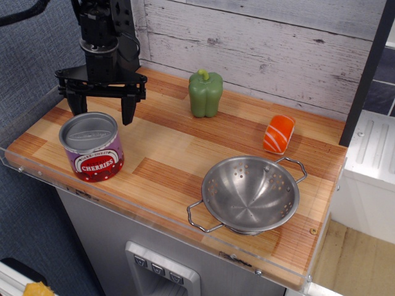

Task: Move the can to the front centre of the table

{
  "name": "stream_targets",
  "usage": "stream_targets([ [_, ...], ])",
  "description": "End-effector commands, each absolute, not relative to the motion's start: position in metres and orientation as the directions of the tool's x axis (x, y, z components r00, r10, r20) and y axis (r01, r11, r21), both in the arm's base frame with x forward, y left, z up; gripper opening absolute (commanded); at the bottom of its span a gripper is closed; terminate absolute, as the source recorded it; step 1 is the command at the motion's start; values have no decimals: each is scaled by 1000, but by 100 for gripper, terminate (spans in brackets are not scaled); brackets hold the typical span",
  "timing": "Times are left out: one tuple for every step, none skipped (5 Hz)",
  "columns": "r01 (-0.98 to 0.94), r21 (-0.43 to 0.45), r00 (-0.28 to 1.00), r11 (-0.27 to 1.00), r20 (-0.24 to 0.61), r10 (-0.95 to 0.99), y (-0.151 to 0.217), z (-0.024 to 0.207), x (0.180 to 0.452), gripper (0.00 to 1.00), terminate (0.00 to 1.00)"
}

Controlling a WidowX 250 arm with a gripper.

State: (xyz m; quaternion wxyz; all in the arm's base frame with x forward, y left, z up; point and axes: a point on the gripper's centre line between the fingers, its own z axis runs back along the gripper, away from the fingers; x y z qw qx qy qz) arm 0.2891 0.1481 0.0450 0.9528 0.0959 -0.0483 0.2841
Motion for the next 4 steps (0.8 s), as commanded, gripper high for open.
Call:
stream_targets([
  [-542, 164, 836, 824, 203, 510, 145, 68, 287, 100, 0],
  [-525, 145, 844, 838, 215, 492, 149, 72, 288, 100, 0],
  [-488, 144, 864, 861, 217, 454, 152, 74, 297, 100, 0],
  [-448, 135, 882, 884, 229, 412, 155, 79, 312, 100, 0],
])
